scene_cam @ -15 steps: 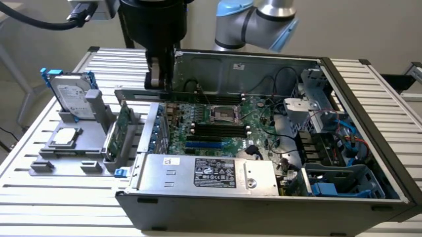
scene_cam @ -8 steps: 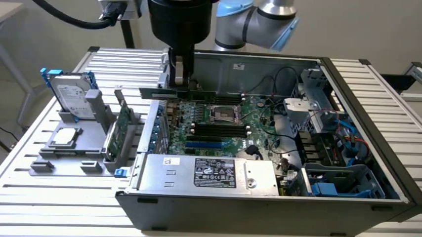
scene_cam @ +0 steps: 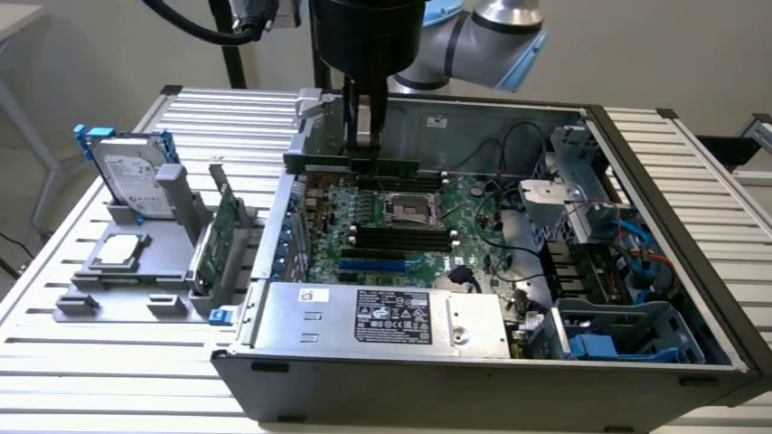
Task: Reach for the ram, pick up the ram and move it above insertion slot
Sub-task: 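Pick up the ram and move it above insertion slot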
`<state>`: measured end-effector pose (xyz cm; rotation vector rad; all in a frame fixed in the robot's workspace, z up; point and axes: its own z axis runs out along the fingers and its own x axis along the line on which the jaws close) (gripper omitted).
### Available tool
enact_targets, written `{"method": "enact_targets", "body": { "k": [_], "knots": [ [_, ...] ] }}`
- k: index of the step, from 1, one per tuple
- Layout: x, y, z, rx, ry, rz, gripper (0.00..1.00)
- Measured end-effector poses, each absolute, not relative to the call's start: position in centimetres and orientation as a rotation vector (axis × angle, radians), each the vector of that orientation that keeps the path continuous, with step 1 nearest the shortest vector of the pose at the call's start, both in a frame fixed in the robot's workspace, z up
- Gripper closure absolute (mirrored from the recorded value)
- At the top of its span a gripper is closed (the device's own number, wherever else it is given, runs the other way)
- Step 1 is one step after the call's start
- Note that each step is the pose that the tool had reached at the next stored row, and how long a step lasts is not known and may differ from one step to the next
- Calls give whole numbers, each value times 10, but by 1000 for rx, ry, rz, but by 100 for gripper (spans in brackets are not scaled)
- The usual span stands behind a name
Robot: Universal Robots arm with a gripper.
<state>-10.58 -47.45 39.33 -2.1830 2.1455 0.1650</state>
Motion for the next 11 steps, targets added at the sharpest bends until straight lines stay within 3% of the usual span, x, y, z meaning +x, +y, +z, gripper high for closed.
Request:
{"method": "enact_targets", "body": {
  "k": [11],
  "knots": [
    [-88, -441, 393, -2183, 2145, 165, 87]
  ]
}}
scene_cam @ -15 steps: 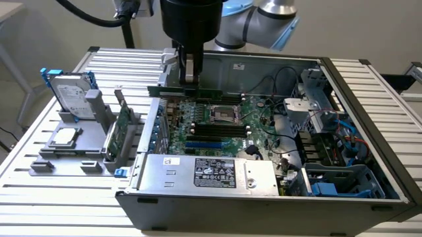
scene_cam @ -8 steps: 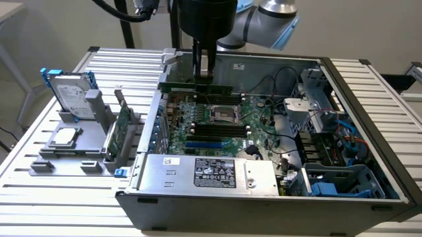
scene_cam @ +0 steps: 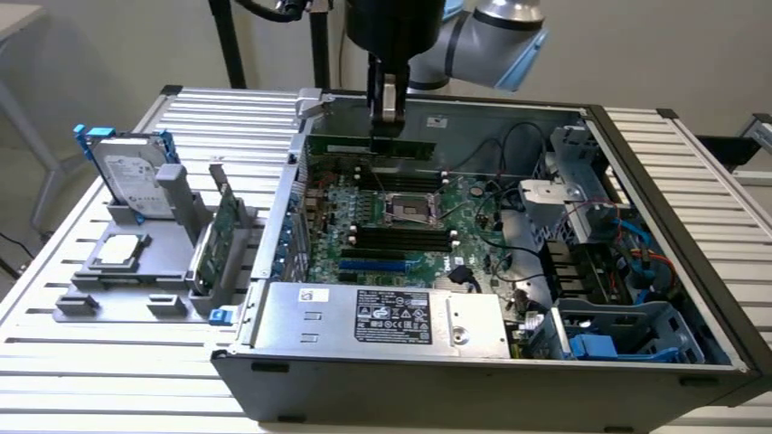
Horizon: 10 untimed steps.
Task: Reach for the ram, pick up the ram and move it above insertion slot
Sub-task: 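Pick up the ram and move it above insertion slot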
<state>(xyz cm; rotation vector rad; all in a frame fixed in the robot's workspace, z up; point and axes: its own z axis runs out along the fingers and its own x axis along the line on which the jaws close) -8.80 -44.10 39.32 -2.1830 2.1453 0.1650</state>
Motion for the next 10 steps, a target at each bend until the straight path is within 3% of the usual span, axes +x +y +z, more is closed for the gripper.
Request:
{"method": "enact_targets", "body": {
  "k": [10],
  "knots": [
    [-70, -403, 388, -2185, 2147, 162, 87]
  ]
}}
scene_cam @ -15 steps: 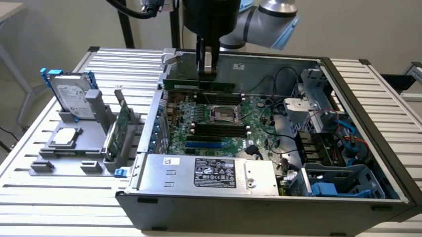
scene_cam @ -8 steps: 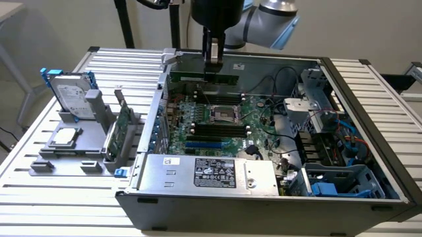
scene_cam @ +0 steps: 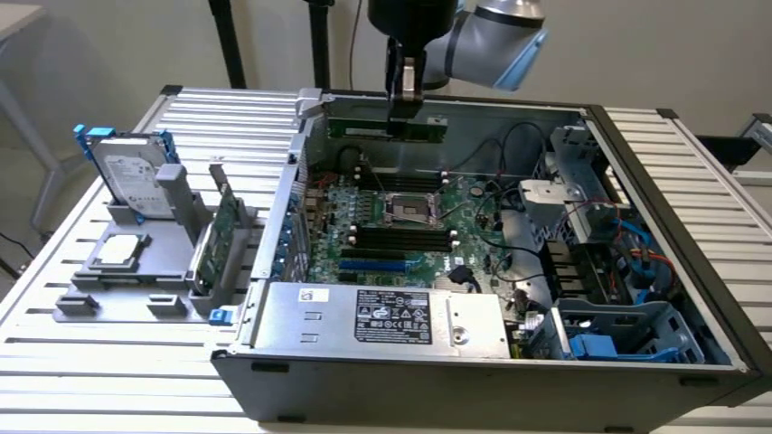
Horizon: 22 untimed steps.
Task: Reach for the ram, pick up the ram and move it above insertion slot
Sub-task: 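Pick up the ram and move it above insertion slot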
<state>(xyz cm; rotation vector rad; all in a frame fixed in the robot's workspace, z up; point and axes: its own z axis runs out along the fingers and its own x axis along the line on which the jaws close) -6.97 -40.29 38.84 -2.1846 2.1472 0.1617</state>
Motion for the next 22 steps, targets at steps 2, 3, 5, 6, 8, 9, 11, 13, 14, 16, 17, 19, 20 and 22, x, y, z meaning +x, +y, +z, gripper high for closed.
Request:
{"method": "enact_targets", "body": {
  "k": [2, 3, 5, 6, 8, 9, 11, 13, 14, 16, 17, 19, 20, 22],
  "knots": [
    [-65, -396, 386, -2185, 2148, 161, 87],
    [-63, -394, 385, -2185, 2148, 161, 87],
    [-59, -389, 382, -2185, 2148, 160, 87],
    [-57, -387, 381, -2185, 2148, 161, 87],
    [-55, -384, 379, -2185, 2148, 160, 87],
    [-54, -383, 378, -2185, 2148, 160, 87],
    [-53, -380, 375, -2184, 2148, 159, 87],
    [-53, -380, 374, -2182, 2147, 156, 87],
    [-53, -380, 374, -2182, 2147, 155, 87],
    [-52, -380, 374, -2182, 2147, 155, 87],
    [-52, -380, 374, -2182, 2147, 155, 87],
    [-52, -380, 374, -2182, 2148, 156, 87],
    [-52, -380, 374, -2182, 2148, 157, 87],
    [-52, -380, 374, -2182, 2148, 157, 87]
  ]
}}
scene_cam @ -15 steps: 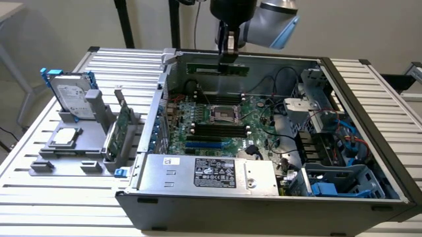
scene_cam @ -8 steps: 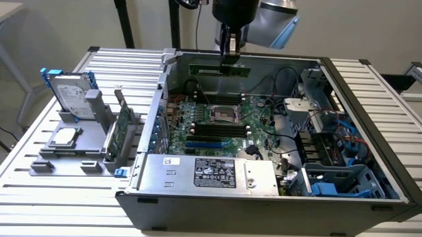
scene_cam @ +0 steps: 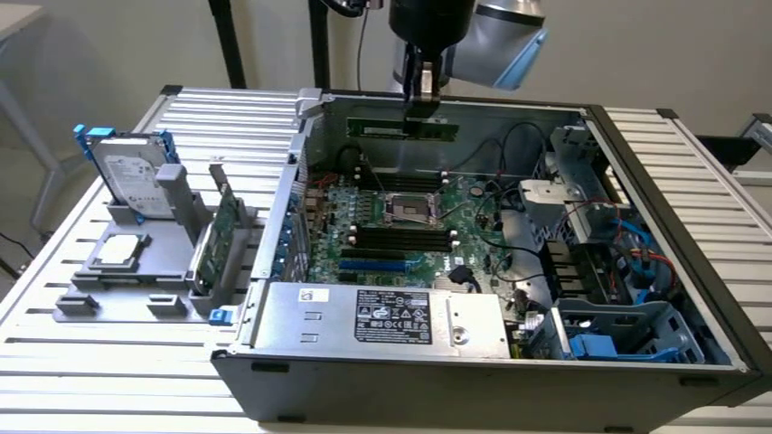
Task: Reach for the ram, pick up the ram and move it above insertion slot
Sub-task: 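Pick up the ram and move it above insertion slot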
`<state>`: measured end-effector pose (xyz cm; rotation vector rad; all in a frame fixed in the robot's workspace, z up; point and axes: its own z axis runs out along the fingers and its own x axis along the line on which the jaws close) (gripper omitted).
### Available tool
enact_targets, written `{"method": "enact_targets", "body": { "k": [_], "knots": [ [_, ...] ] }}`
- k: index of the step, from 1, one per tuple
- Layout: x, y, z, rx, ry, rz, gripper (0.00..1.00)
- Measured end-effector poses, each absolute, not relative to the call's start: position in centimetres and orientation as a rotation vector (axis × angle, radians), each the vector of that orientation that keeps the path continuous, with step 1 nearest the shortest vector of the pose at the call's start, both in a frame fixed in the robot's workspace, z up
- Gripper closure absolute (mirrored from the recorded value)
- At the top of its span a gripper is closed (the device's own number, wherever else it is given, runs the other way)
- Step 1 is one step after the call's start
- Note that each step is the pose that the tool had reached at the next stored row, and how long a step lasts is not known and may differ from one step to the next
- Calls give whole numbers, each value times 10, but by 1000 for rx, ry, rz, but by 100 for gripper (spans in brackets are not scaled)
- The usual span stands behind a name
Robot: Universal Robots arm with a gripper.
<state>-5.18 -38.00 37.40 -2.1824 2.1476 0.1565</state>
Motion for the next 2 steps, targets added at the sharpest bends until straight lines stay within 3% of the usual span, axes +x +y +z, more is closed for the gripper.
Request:
{"method": "enact_targets", "body": {
  "k": [2],
  "knots": [
    [-52, -380, 374, -2182, 2148, 156, 87]
  ]
}}
